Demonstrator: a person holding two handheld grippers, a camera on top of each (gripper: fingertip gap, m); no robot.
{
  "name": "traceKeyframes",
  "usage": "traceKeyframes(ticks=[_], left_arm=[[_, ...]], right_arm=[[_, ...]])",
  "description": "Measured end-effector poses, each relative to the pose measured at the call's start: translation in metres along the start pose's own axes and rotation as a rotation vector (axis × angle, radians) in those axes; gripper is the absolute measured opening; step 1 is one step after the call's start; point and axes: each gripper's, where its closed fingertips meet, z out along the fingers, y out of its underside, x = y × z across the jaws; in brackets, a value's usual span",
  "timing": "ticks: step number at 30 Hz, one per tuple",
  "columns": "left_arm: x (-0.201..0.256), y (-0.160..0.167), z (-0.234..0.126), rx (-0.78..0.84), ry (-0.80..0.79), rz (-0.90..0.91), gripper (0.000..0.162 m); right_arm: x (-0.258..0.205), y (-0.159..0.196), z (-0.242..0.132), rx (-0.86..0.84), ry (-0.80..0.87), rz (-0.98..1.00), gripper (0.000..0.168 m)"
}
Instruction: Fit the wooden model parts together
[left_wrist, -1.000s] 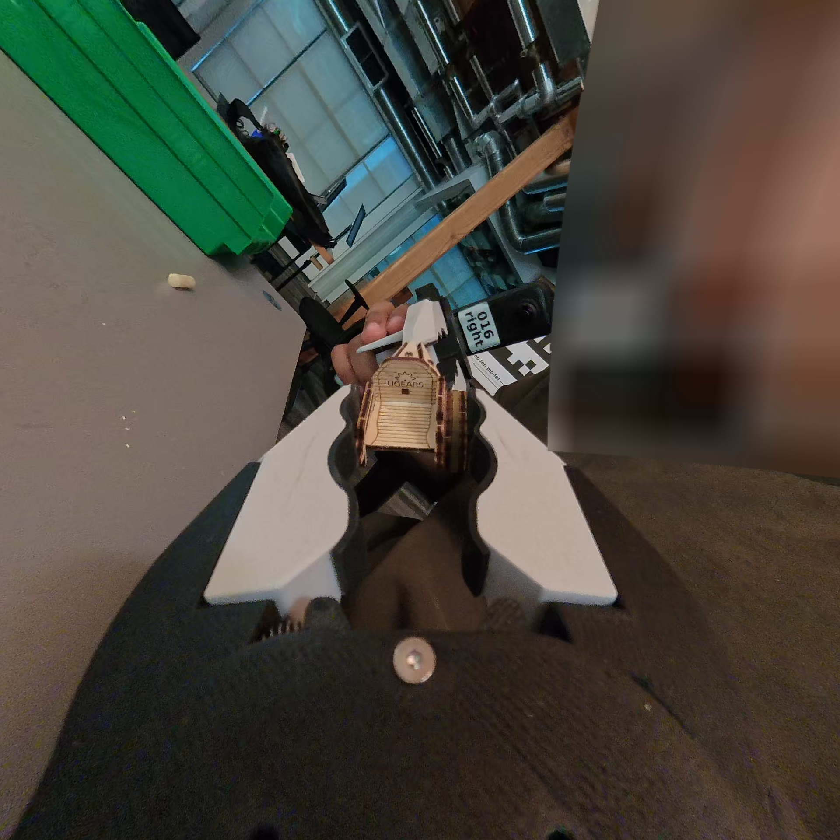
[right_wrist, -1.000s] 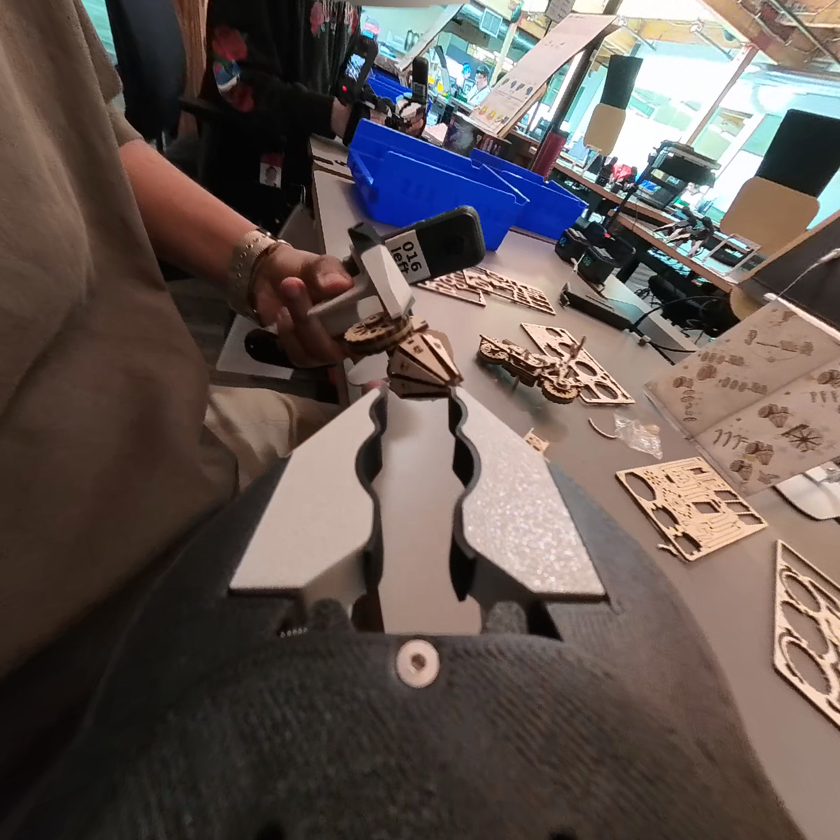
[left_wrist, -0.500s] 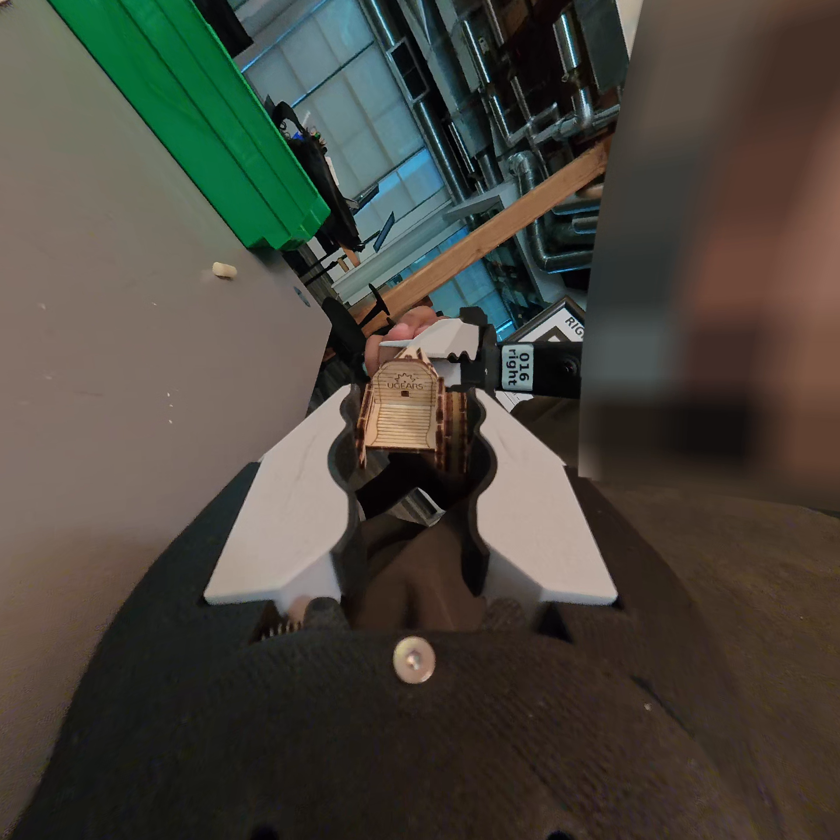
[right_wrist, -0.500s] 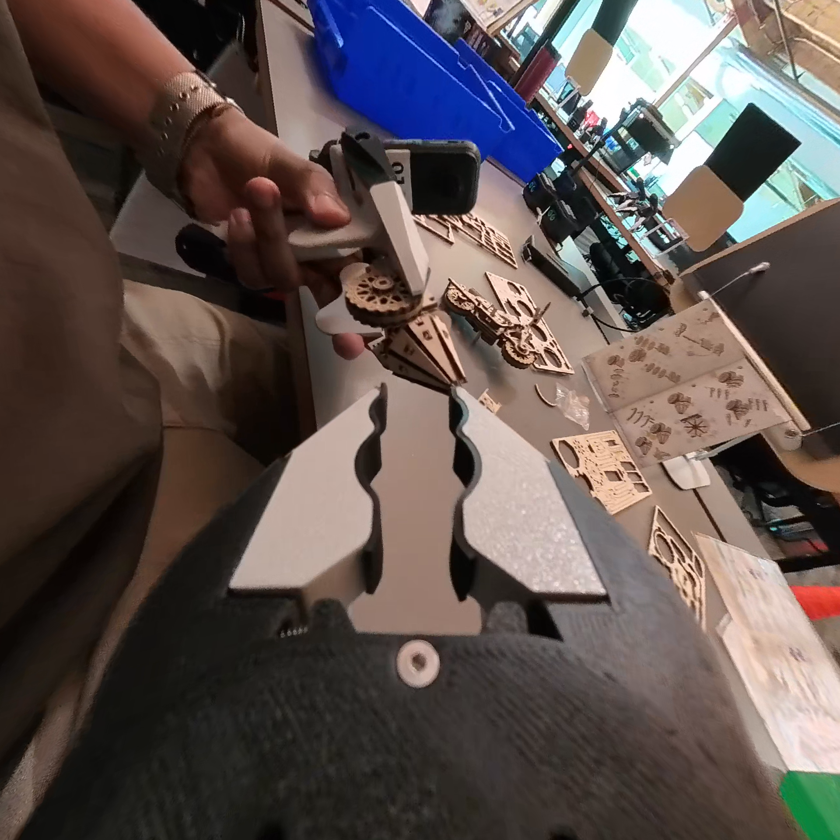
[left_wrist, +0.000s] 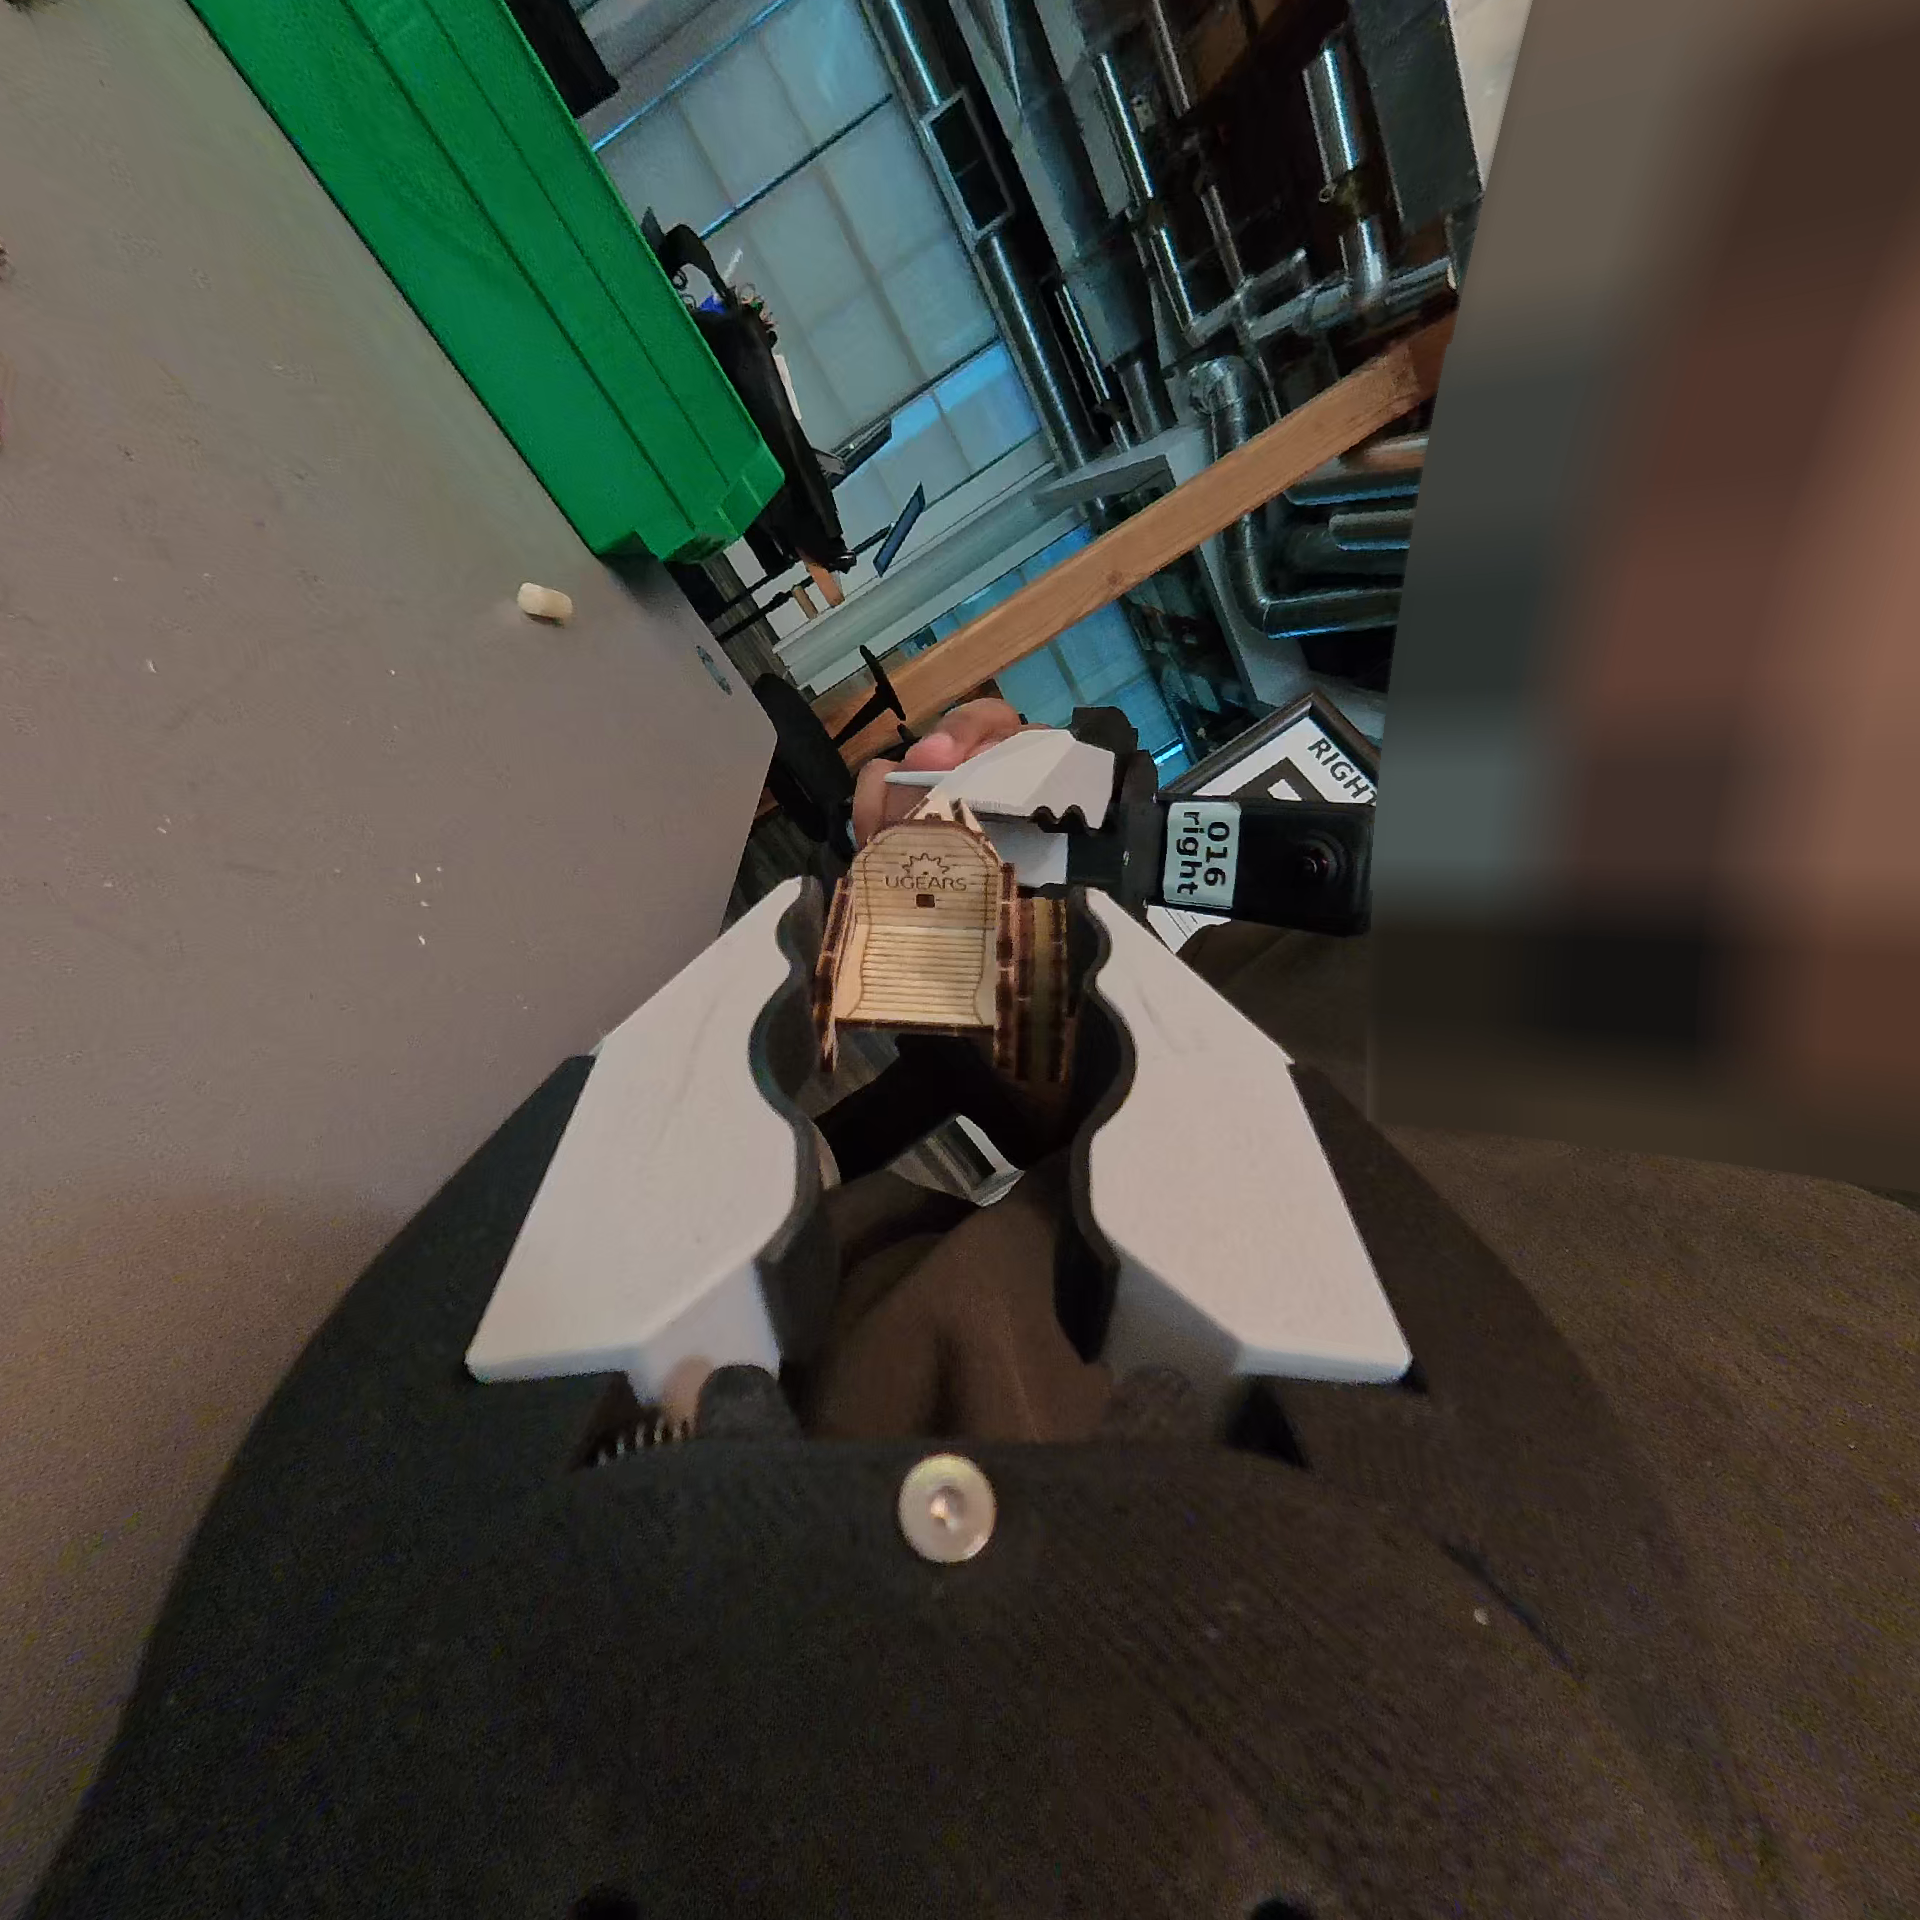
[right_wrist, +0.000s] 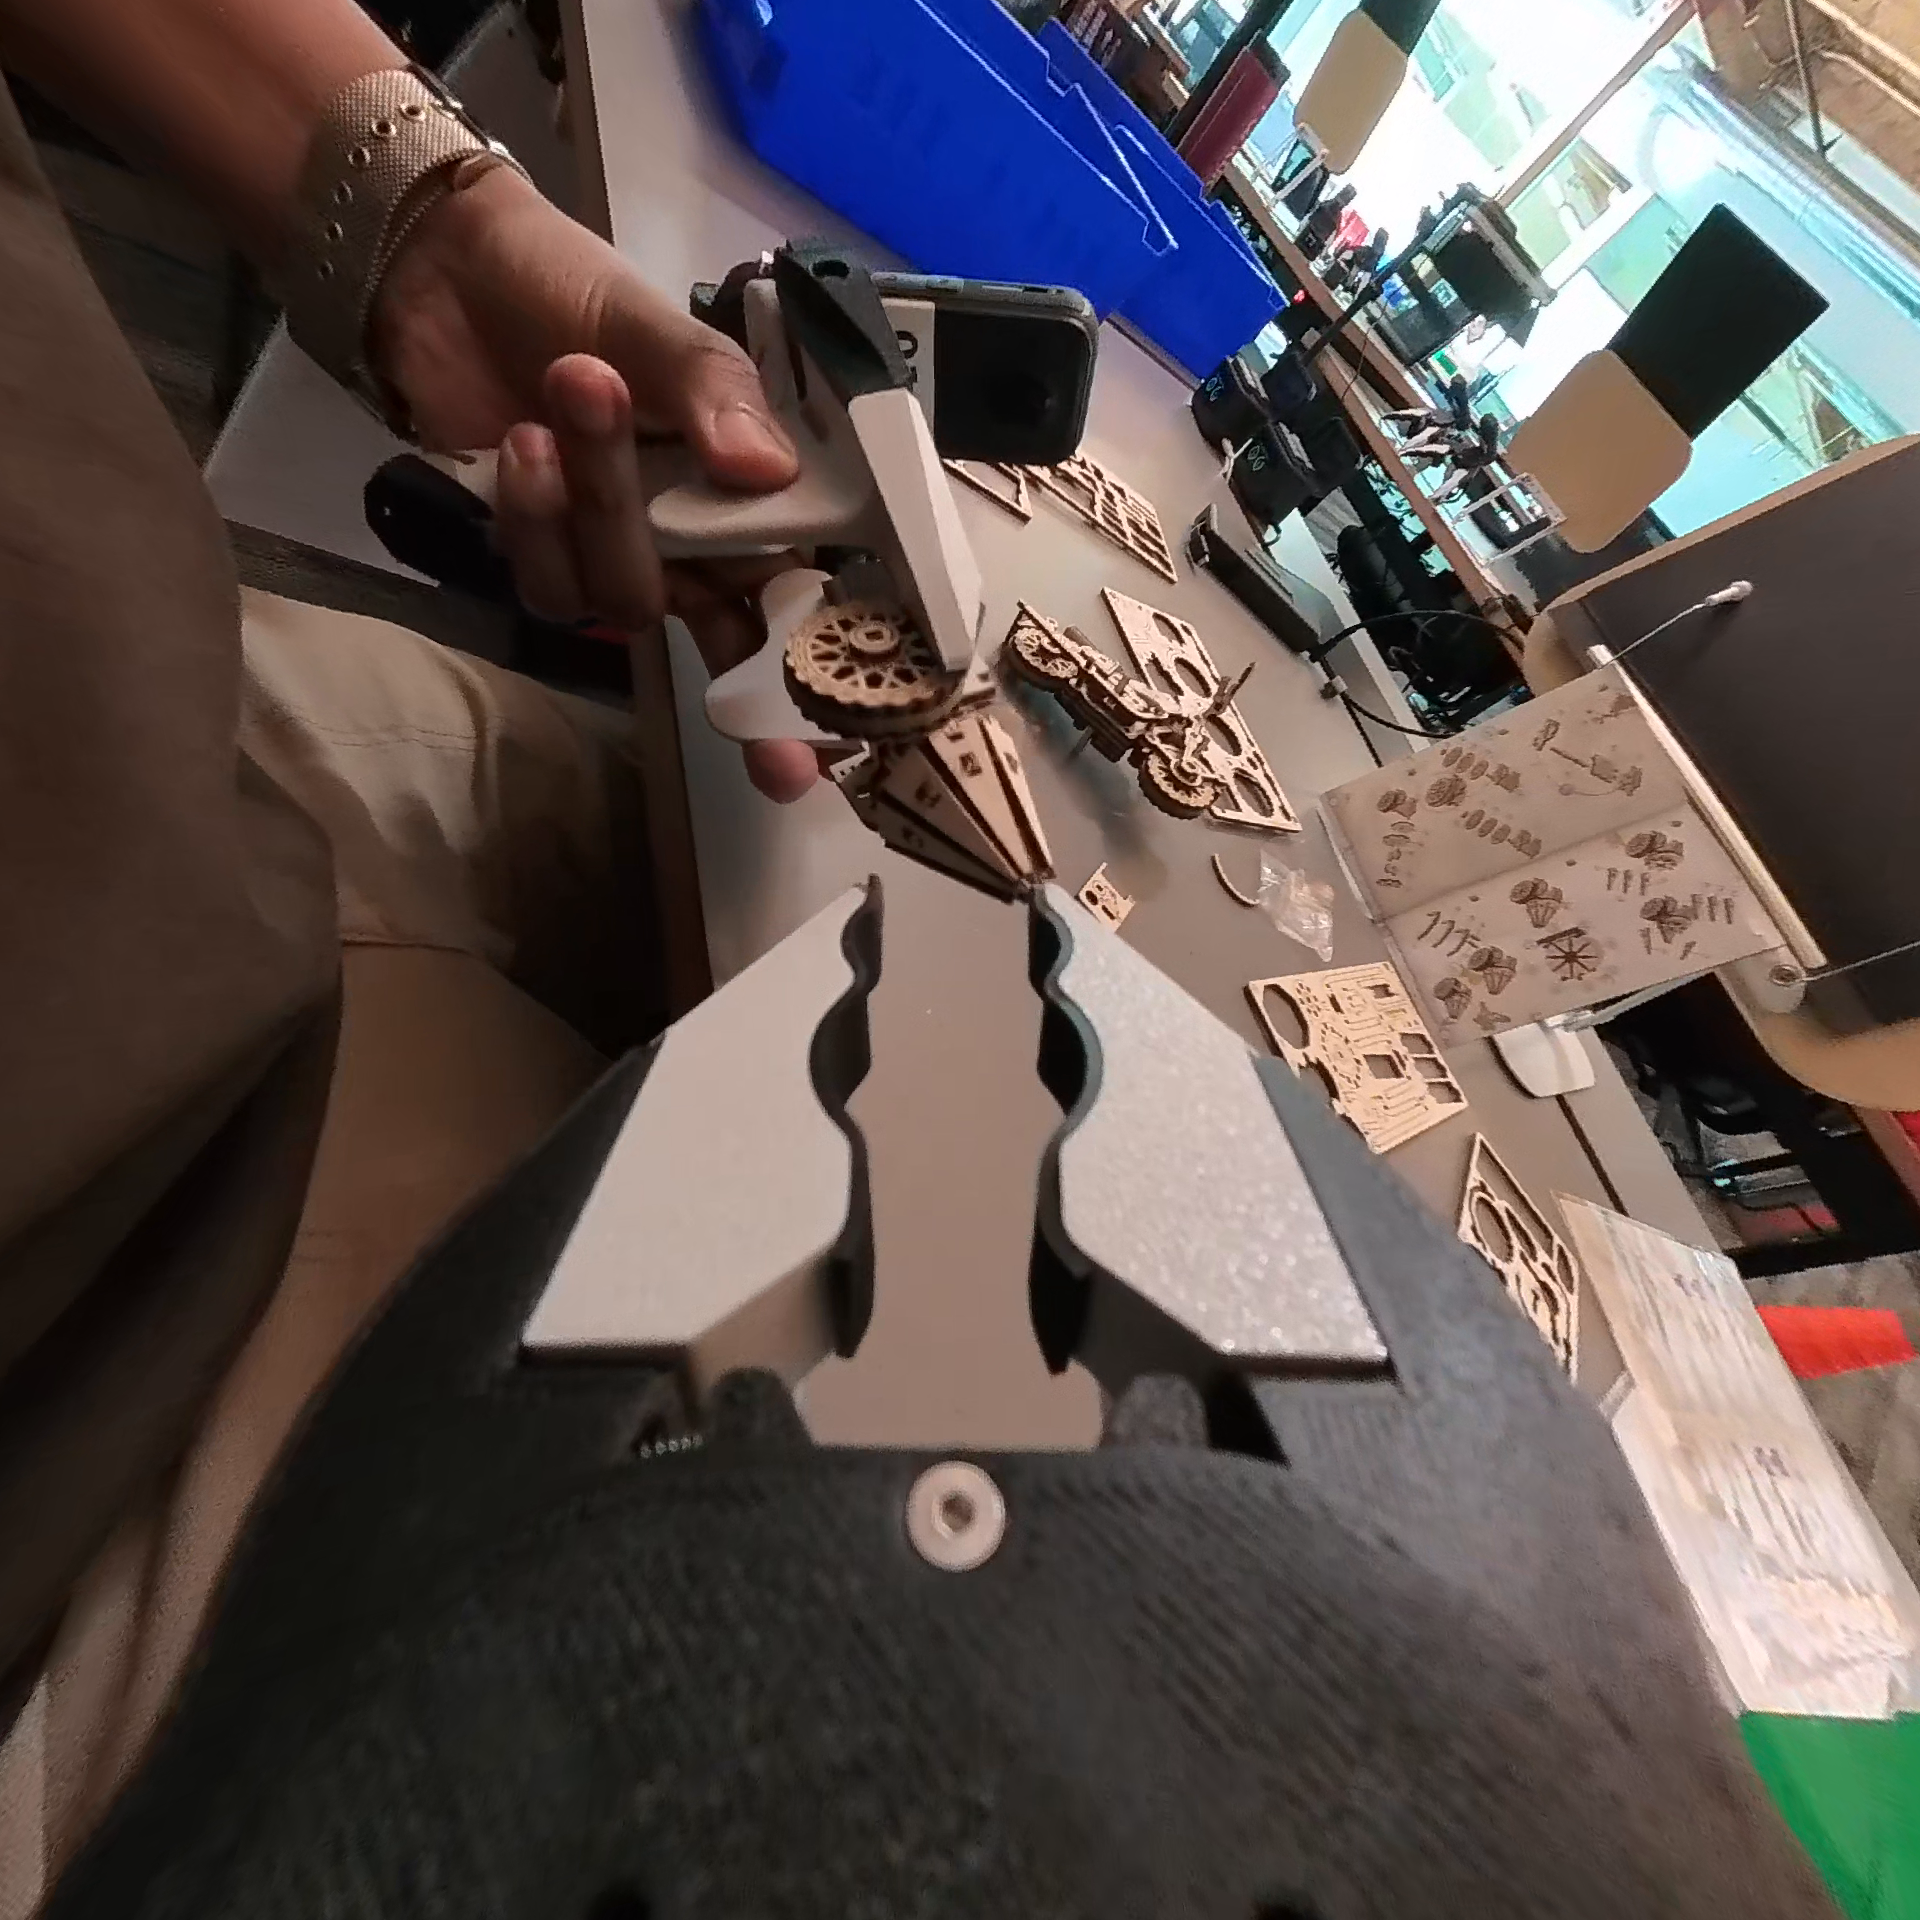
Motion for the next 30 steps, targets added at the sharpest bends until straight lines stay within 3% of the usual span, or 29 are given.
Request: traceKeyframes(ticks=[14,24,30], left_arm=[[-0.002,-0.004,-0.001,0.03,0.0,-0.025,0.043],[0.0,0.001,0.002,0.014,0.025,-0.057,0.043],[-0.001,0.001,0.003,0.023,0.018,-0.059,0.043]], right_arm=[[-0.003,-0.001,0.001,0.028,-0.049,0.087,0.026],[0.007,-0.004,-0.003,0.119,-0.101,0.369,0.014],[0.01,-0.001,-0.003,0.102,-0.086,0.397,0.006]])
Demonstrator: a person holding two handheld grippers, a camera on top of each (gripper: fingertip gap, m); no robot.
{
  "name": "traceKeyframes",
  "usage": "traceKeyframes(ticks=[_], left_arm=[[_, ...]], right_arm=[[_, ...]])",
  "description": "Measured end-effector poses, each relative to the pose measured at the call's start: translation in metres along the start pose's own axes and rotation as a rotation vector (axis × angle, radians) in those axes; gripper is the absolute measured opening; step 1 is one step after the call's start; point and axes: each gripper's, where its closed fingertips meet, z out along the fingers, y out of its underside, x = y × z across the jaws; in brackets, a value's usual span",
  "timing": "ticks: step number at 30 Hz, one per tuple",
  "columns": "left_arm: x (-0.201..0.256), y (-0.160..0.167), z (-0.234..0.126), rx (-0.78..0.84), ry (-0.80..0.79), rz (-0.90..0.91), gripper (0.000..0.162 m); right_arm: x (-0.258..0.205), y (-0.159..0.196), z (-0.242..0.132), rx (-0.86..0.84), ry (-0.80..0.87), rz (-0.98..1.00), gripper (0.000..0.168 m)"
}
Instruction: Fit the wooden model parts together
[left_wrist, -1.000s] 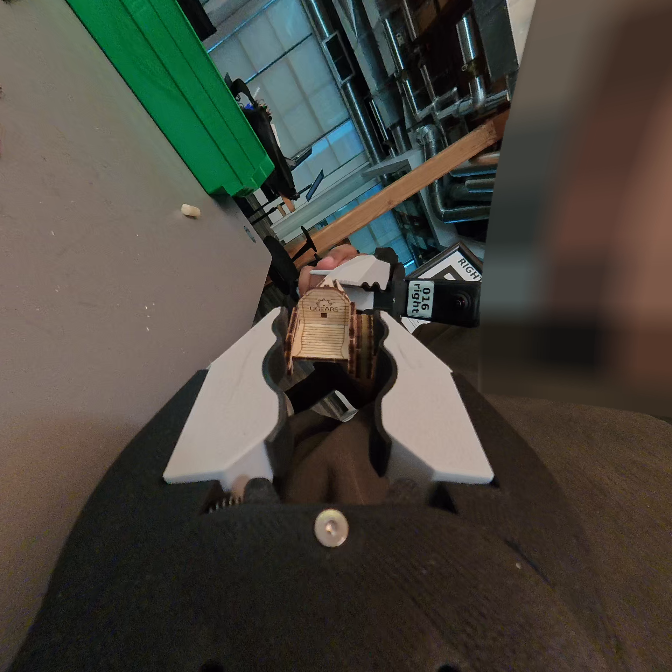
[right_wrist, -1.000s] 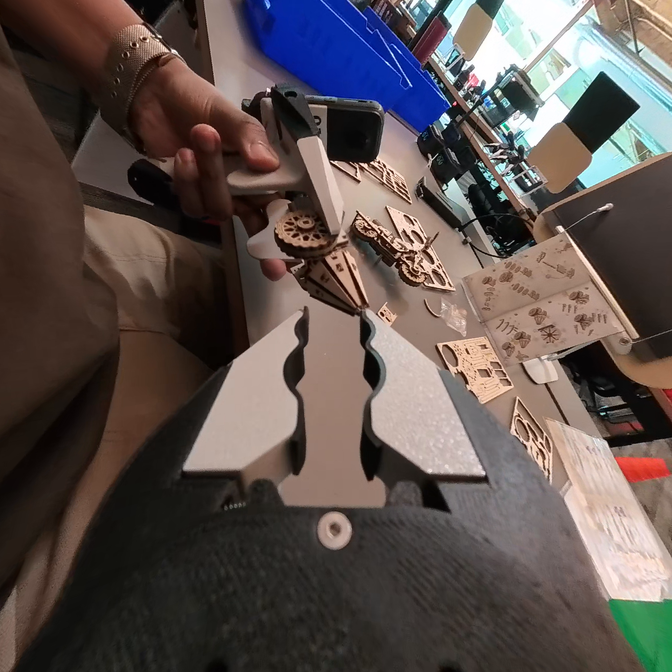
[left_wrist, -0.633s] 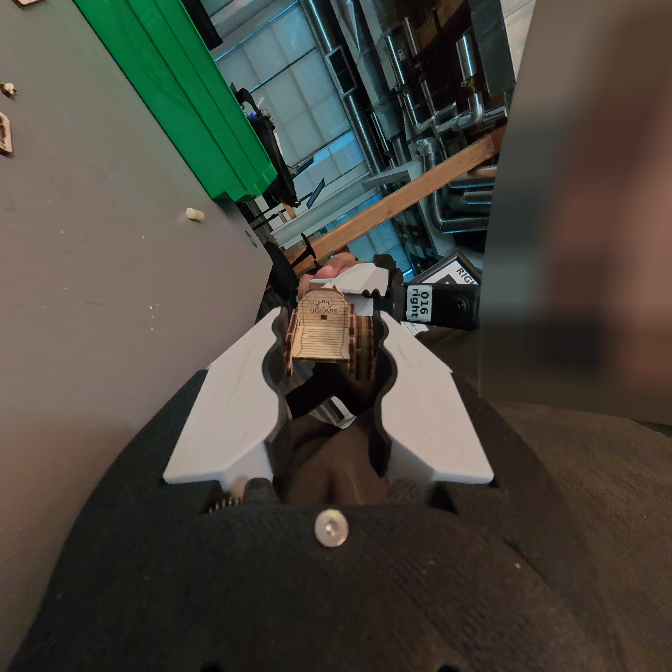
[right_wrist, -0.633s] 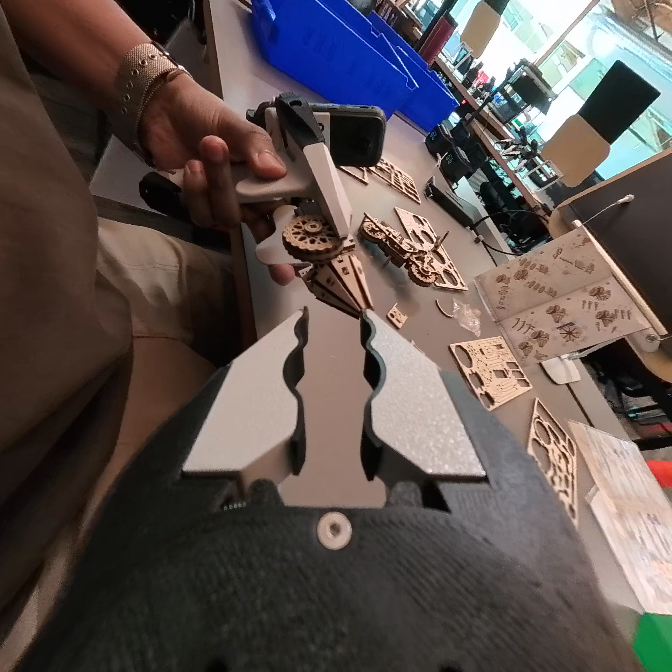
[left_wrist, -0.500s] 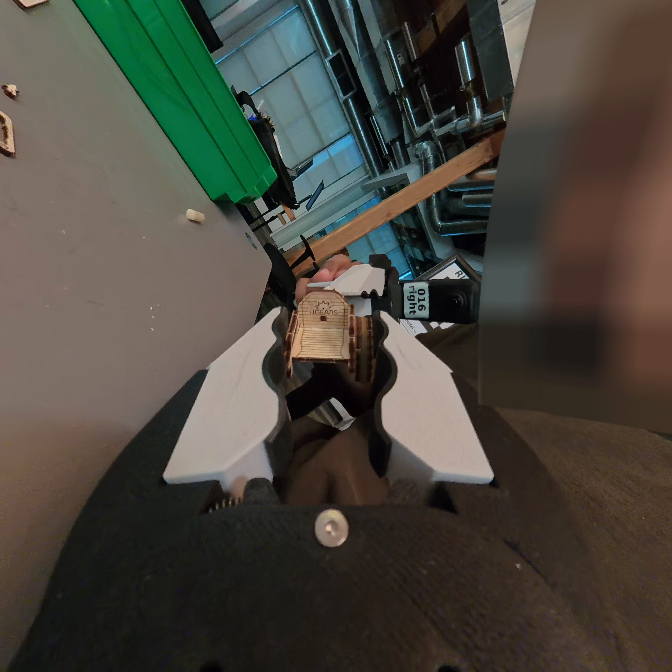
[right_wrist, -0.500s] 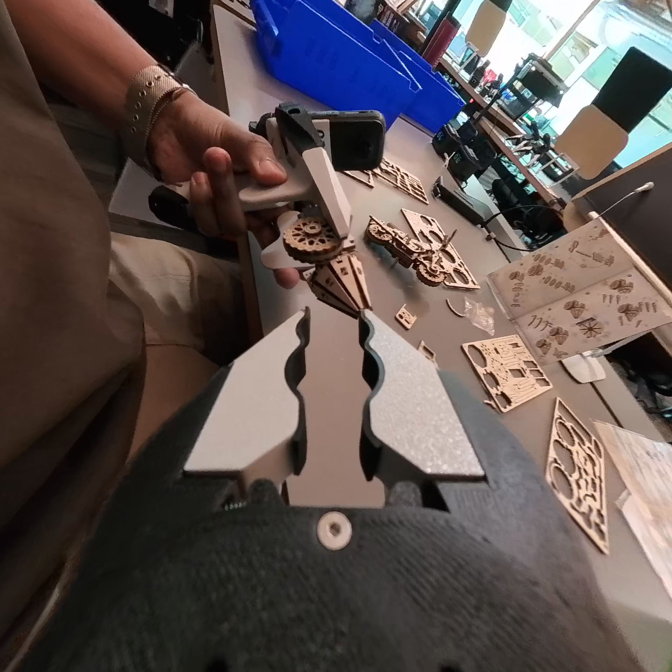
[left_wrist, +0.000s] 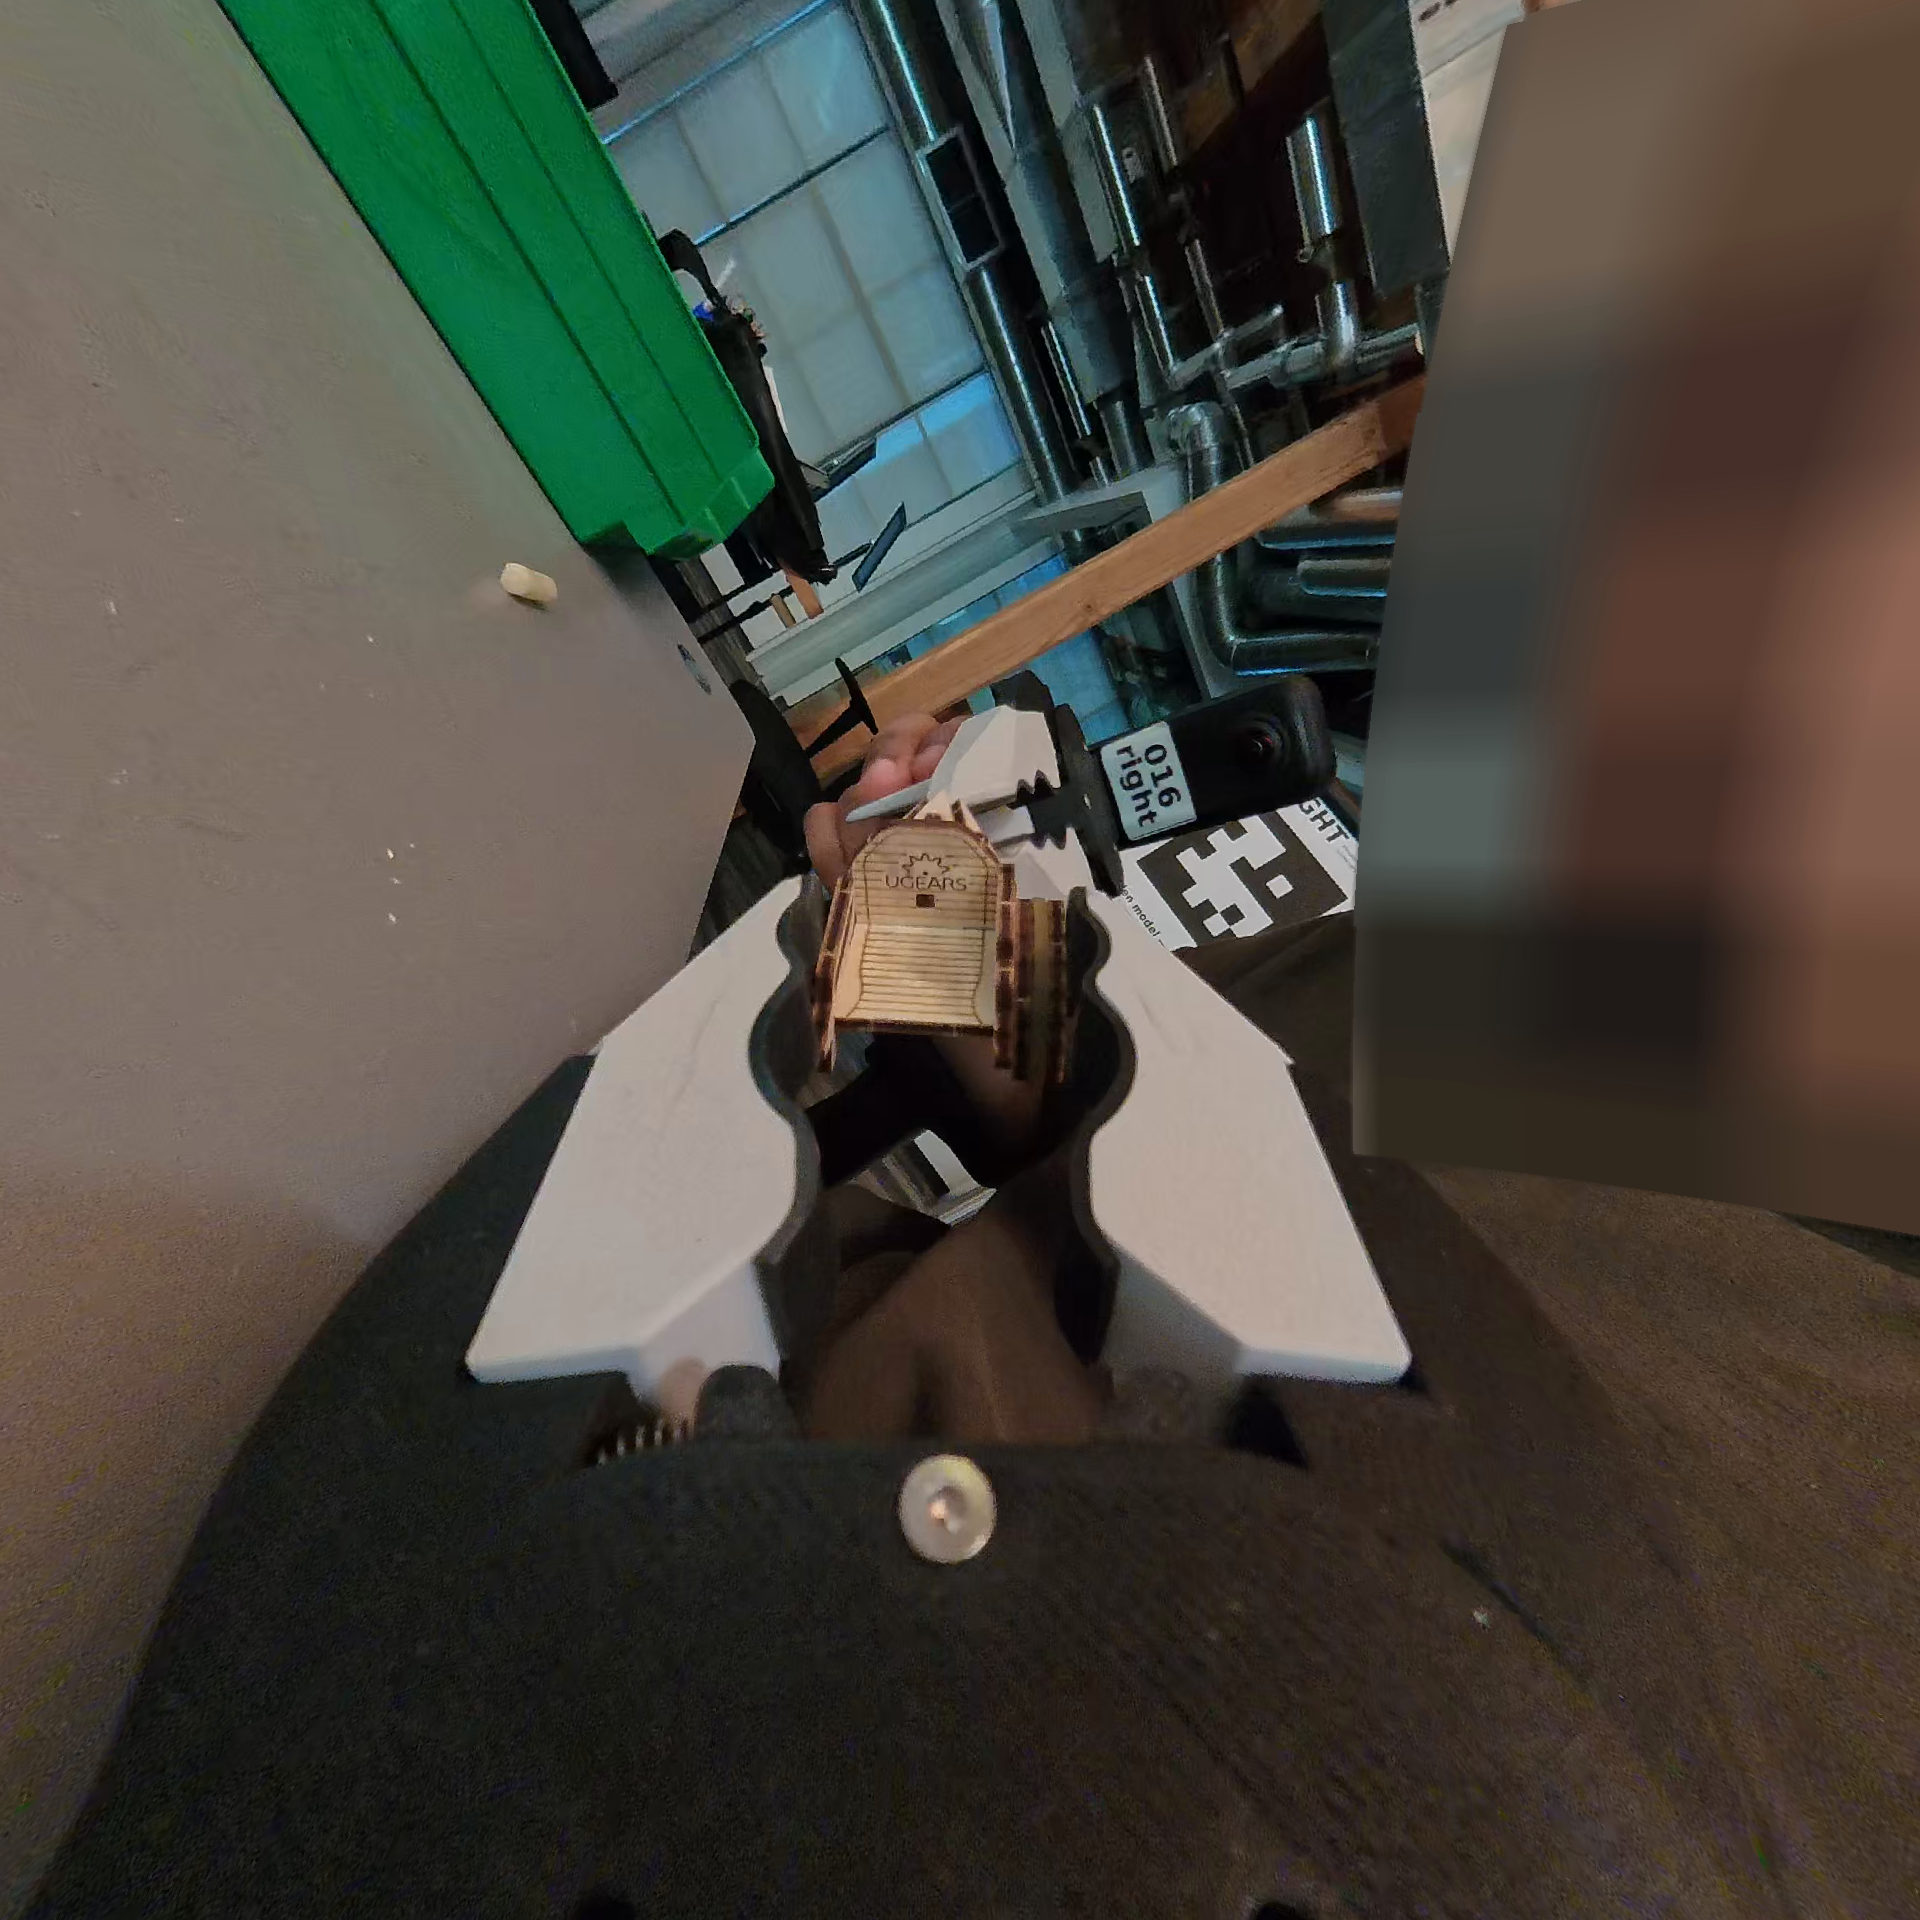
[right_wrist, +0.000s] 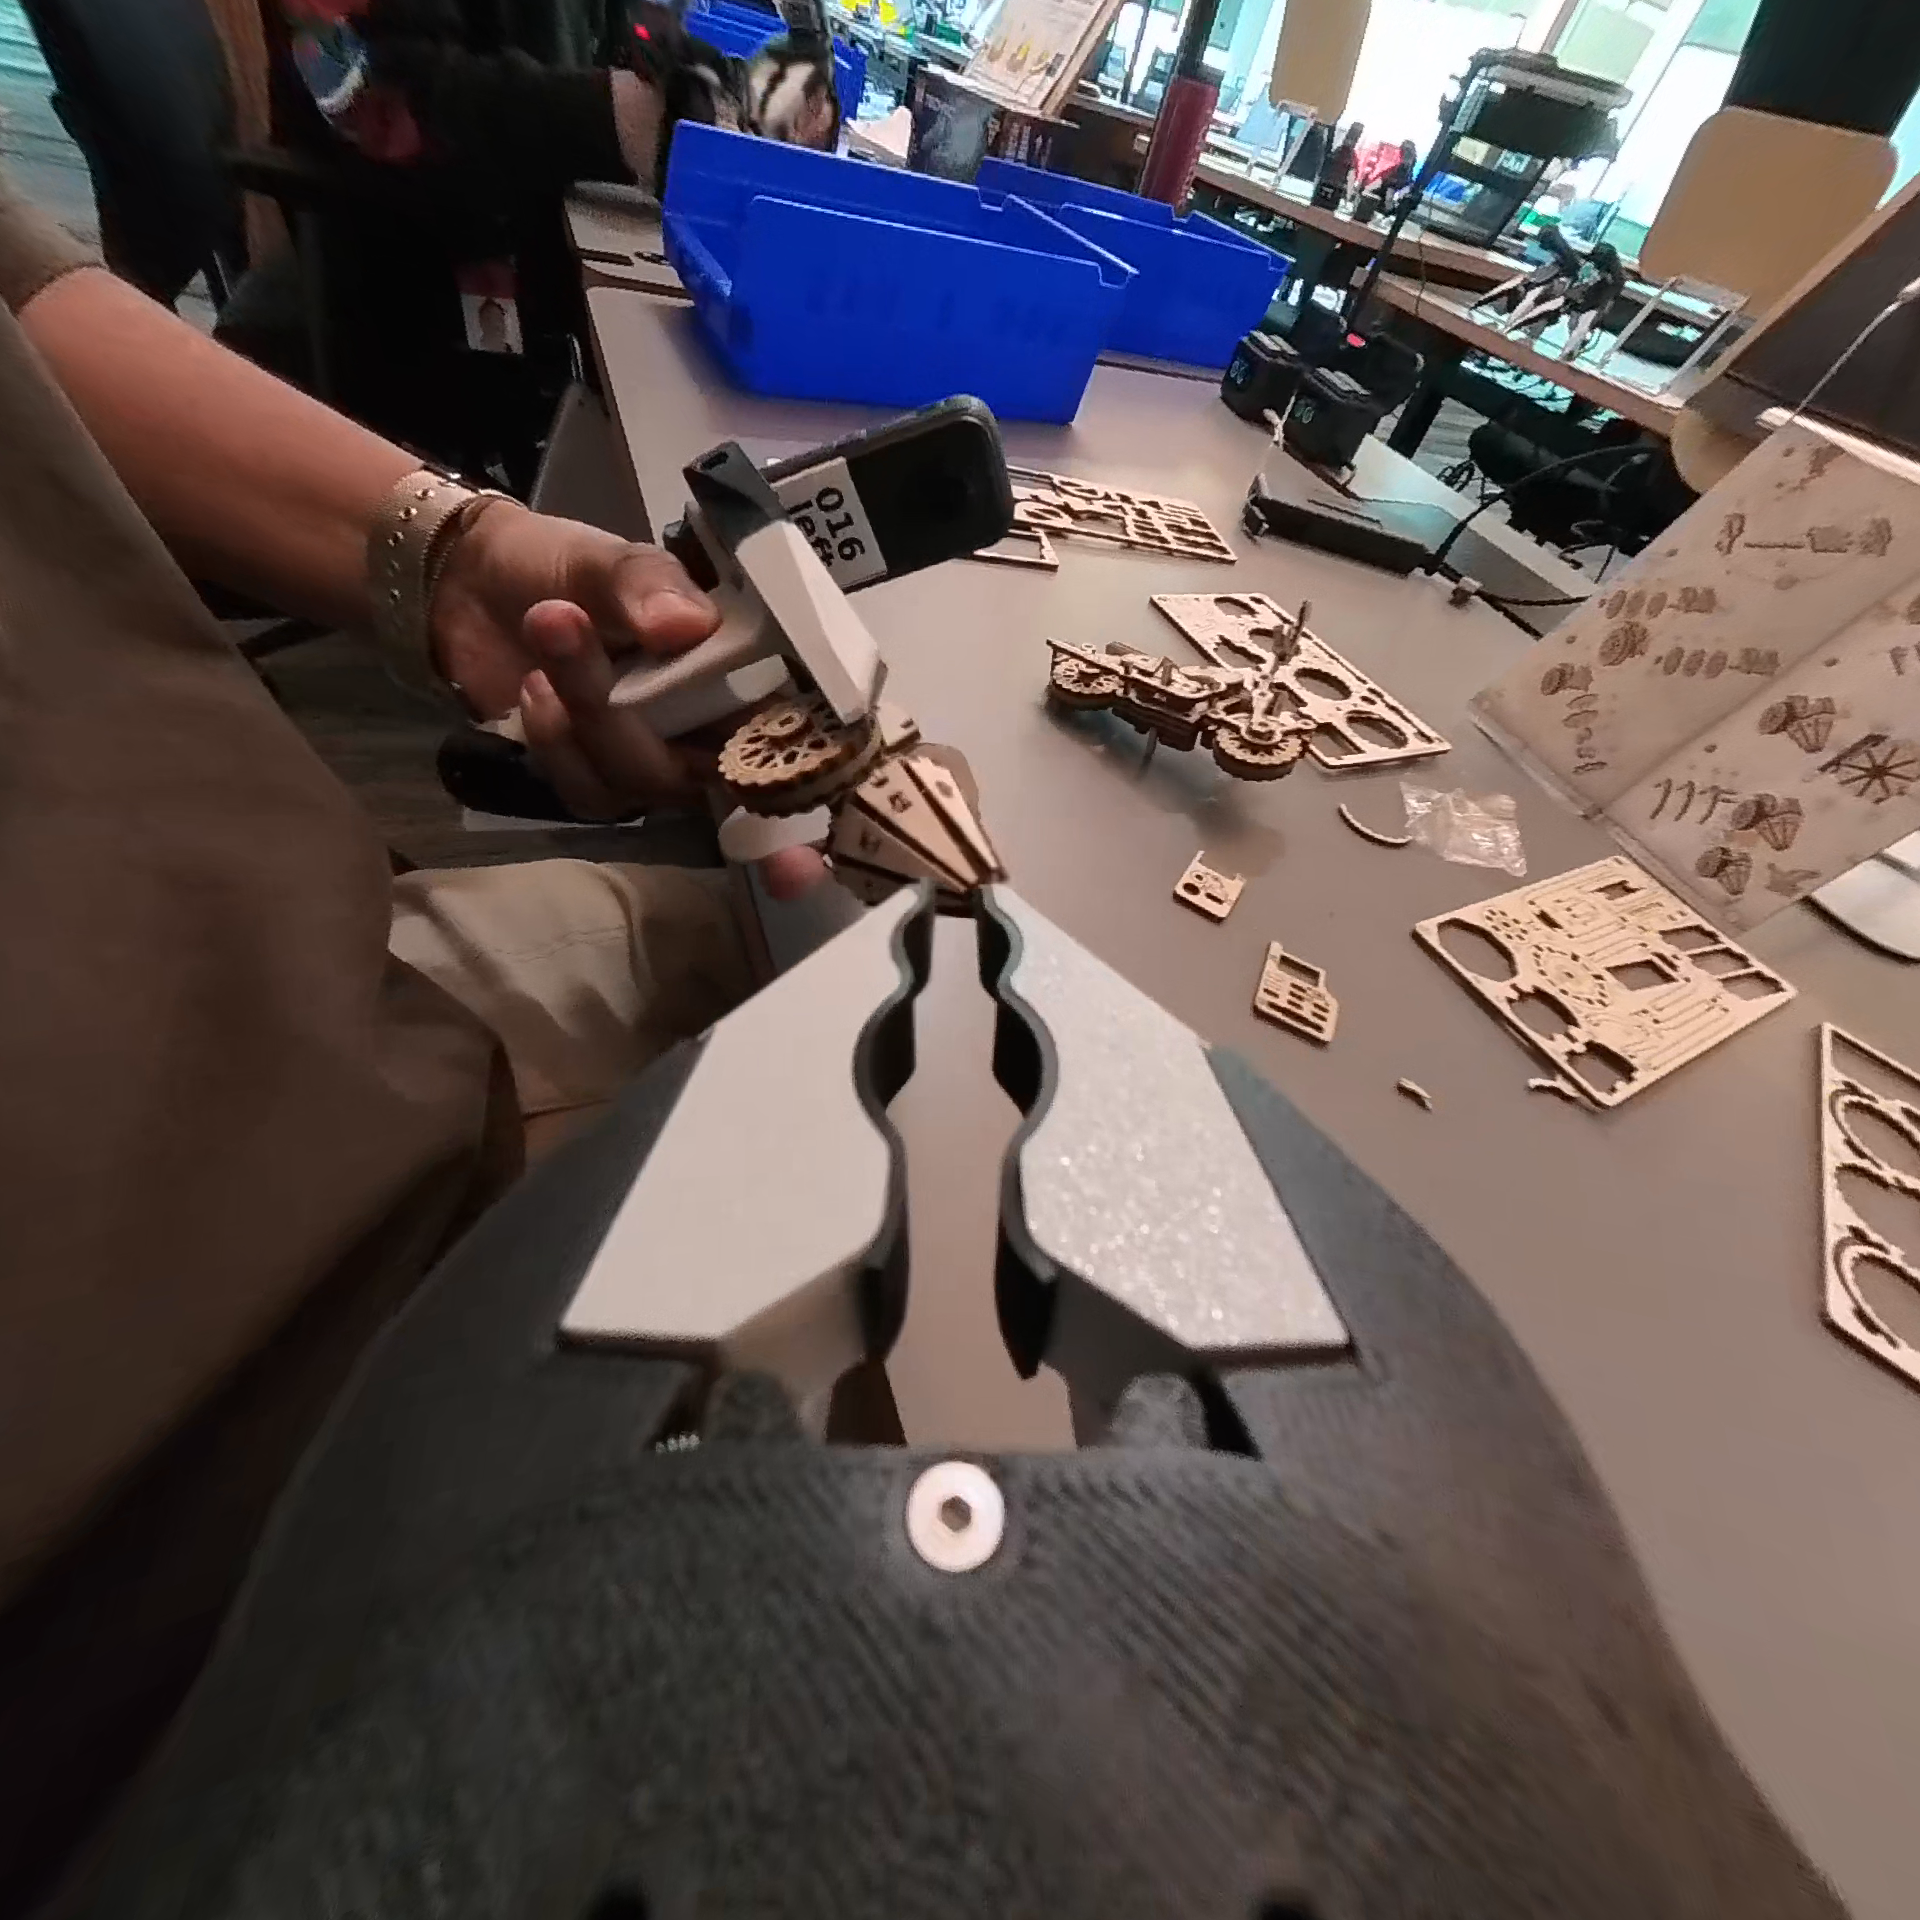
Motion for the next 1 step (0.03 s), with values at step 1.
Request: traceKeyframes(ticks=[1], left_arm=[[-0.0005,0.0001,0.0001,0.0,-0.004,0.003,0.043]], right_arm=[[0.0,0.0006,0.0,-0.006,0.001,0.001,0.004]])
